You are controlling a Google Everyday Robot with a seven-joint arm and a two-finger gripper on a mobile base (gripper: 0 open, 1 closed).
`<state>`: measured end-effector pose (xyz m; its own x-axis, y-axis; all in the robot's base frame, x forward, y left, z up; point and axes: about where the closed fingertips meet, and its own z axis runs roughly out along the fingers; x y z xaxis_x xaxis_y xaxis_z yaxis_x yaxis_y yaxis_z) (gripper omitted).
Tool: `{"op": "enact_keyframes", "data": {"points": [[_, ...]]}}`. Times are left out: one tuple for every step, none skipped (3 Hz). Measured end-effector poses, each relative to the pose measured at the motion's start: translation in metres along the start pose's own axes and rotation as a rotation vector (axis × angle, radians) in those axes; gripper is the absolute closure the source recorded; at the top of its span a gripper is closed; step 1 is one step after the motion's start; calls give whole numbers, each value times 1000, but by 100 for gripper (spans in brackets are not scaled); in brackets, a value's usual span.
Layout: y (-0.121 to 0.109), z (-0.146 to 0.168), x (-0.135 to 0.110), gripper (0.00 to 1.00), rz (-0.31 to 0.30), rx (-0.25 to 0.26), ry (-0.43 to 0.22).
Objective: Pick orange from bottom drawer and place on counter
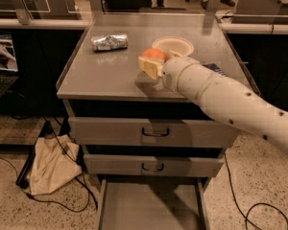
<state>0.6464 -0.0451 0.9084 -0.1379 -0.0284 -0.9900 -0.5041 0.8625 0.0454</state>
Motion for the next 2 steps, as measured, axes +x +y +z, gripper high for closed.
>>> {"op": "enact_keyframes", "data": {"points": [[-9, 27, -12, 97, -6, 64, -18], [-11, 30, -9, 74, -11, 63, -7]]}}
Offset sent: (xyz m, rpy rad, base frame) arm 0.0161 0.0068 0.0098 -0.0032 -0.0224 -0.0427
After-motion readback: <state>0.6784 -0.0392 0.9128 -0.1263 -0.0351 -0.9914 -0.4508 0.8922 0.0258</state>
